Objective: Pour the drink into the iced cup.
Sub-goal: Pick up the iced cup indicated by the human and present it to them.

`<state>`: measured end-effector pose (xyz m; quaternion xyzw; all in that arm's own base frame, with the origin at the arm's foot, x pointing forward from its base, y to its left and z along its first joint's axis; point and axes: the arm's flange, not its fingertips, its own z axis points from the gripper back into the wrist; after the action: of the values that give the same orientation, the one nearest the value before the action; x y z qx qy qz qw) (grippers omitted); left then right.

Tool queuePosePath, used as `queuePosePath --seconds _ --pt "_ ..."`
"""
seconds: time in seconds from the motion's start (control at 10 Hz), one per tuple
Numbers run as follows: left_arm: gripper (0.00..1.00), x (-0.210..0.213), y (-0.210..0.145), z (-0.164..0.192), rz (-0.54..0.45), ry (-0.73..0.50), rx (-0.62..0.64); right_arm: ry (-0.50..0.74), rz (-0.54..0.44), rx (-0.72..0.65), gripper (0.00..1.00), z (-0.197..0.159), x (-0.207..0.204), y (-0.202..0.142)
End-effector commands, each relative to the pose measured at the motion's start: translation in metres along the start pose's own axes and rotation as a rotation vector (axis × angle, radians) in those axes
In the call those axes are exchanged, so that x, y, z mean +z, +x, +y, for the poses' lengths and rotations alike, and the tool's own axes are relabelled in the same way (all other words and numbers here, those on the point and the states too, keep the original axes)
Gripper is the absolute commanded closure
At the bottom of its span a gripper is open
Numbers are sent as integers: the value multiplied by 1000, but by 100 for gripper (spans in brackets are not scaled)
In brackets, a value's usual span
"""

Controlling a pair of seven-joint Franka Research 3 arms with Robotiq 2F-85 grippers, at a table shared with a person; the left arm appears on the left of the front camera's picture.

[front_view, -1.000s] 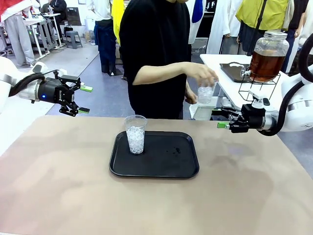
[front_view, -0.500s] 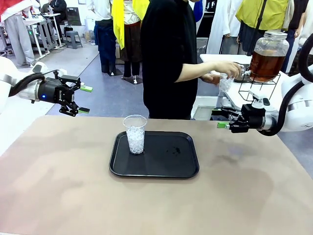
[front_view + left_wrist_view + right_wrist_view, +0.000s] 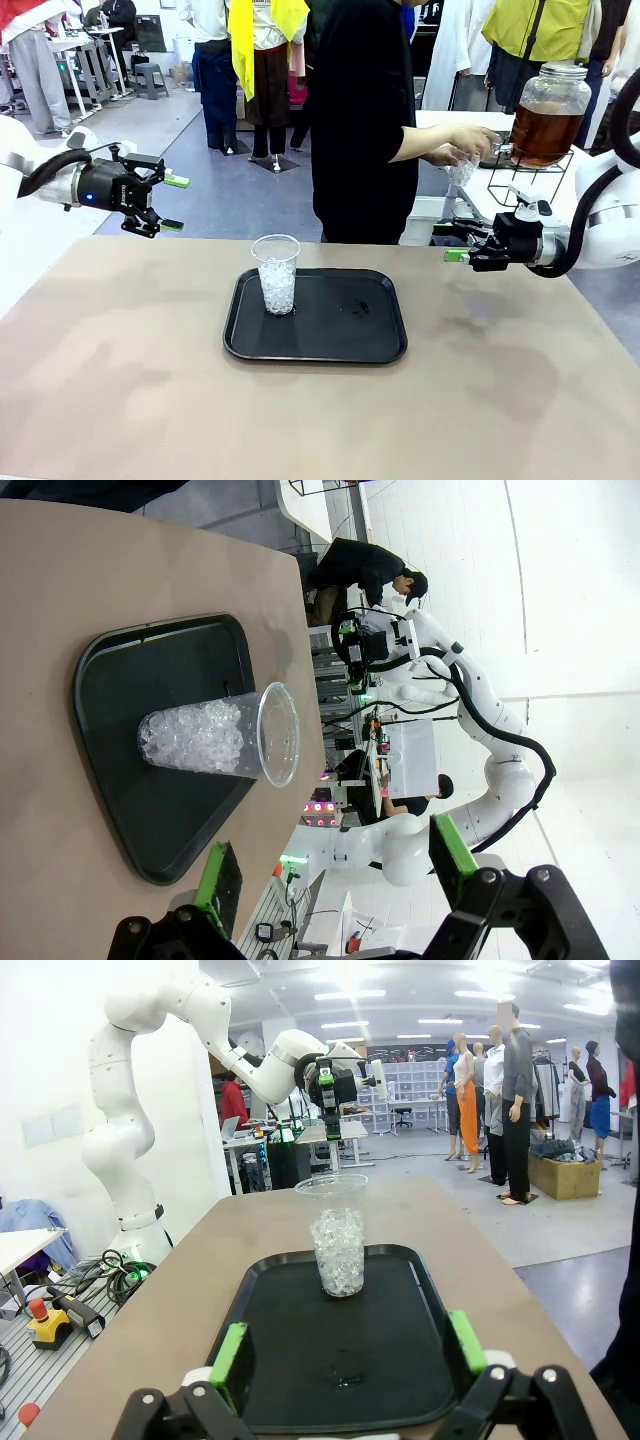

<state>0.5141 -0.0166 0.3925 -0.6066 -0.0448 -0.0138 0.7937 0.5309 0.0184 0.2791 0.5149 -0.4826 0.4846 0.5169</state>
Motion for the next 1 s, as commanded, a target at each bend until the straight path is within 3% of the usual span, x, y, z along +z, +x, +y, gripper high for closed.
queuePosePath --seconds 0.0,0.9 --pt "0 0 0 -2 -1 0 -2 2 -5 5 0 0 1 3" --pt "0 0 0 -2 -1 0 -2 2 -5 5 0 0 1 3"
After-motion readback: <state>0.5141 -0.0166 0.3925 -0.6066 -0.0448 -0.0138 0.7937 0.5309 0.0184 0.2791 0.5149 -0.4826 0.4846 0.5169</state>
